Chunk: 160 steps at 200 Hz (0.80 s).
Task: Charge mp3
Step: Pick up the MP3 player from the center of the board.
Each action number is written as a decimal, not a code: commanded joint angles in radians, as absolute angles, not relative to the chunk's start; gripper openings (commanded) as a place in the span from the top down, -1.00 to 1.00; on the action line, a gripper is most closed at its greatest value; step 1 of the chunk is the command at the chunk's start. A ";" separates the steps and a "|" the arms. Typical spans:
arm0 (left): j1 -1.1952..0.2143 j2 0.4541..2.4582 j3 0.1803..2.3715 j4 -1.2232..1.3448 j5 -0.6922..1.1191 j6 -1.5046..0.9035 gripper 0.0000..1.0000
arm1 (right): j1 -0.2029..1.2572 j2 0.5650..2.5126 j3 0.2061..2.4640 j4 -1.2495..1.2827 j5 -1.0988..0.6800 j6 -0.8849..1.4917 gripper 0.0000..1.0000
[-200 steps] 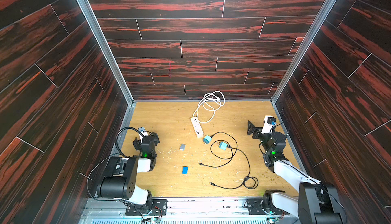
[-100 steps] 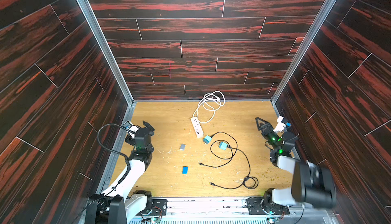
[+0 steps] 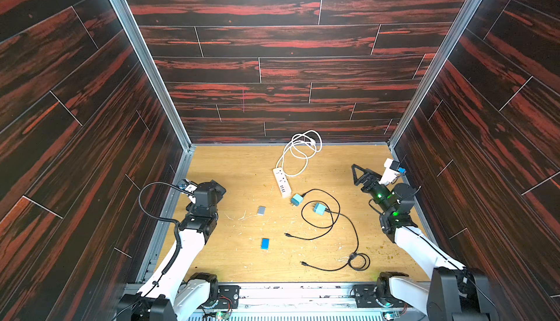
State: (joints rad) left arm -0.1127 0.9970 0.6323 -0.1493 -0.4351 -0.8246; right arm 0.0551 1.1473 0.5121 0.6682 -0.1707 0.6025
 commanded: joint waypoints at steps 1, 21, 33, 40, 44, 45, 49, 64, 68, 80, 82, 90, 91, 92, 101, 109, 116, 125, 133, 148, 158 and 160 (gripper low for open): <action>-0.146 0.950 0.672 -0.414 -0.481 -0.914 -0.95 | 0.136 1.146 0.587 0.362 0.088 0.419 -0.97; -0.180 0.951 0.719 -0.583 -0.498 -0.990 -0.95 | 0.236 1.099 0.575 0.362 0.273 0.326 -0.97; -0.201 0.953 0.736 -0.664 -0.477 -1.040 -0.95 | 0.246 1.059 0.553 0.381 0.286 0.330 -0.97; -0.218 0.953 0.736 -0.690 -0.467 -1.073 -0.94 | 0.253 1.045 0.558 0.364 0.320 0.331 -0.97; -0.228 0.953 0.735 -0.702 -0.458 -1.096 -0.94 | 0.260 1.040 0.565 0.348 0.344 0.326 -0.97; -0.231 0.953 0.735 -0.705 -0.454 -1.100 -0.94 | 0.263 1.039 0.566 0.343 0.352 0.325 -0.97; -0.244 0.954 0.730 -0.712 -0.442 -1.118 -0.94 | 0.271 1.035 0.578 0.325 0.378 0.314 -0.97; -0.287 0.961 0.723 -0.736 -0.431 -1.197 -0.95 | 0.344 1.031 0.609 0.285 0.520 0.256 -0.97; -0.299 0.966 0.722 -0.748 -0.414 -1.215 -0.95 | 0.368 1.032 0.613 0.289 0.560 0.238 -0.97; -0.327 0.987 0.727 -0.770 -0.406 -1.265 -0.95 | 0.439 1.042 0.618 0.332 0.658 0.171 -0.97; -0.331 0.992 0.731 -0.786 -0.398 -1.275 -0.95 | 0.449 1.043 0.619 0.341 0.677 0.163 -0.97; -0.349 1.010 0.741 -0.815 -0.370 -1.310 -0.95 | 0.475 1.055 0.617 0.380 0.755 0.151 -0.97; -0.352 1.013 0.742 -0.817 -0.367 -1.313 -0.95 | 0.477 1.057 0.617 0.386 0.764 0.155 -0.97; -0.354 1.015 0.742 -0.819 -0.365 -1.318 -0.95 | 0.478 1.058 0.617 0.390 0.772 0.159 -0.97; -0.383 1.031 0.749 -0.848 -0.364 -1.365 -0.95 | 0.480 1.063 0.620 0.394 0.809 0.199 -0.97; -0.410 1.041 0.752 -0.868 -0.360 -1.411 -0.95 | 0.480 1.063 0.623 0.390 0.806 0.225 -0.97; -0.439 1.043 0.744 -0.862 -0.359 -1.441 -0.95 | 0.480 1.062 0.635 0.351 0.775 0.275 -0.97; -0.485 1.046 0.732 -0.860 -0.366 -1.499 -0.94 | 0.480 1.065 0.649 0.325 0.712 0.281 -0.97; -0.526 1.046 0.712 -0.822 -0.365 -1.527 -0.93 | 0.480 1.067 0.669 0.278 0.644 0.271 -0.97; -0.594 1.057 0.689 -0.793 -0.356 -1.603 -0.91 | 0.485 1.054 0.667 0.235 0.611 0.244 -0.97; -0.623 1.068 0.669 -0.750 -0.333 -1.637 -0.90 | 0.485 1.021 0.634 0.252 0.608 0.250 -0.97; -0.628 1.070 0.666 -0.740 -0.328 -1.642 -0.90 | 0.485 1.012 0.627 0.256 0.605 0.253 -0.97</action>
State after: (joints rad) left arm -0.5697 1.0477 0.7059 -0.7670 -0.3580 -1.4807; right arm 0.4782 1.0561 0.6476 0.2935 0.6411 0.2516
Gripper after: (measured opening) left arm 0.956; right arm 0.984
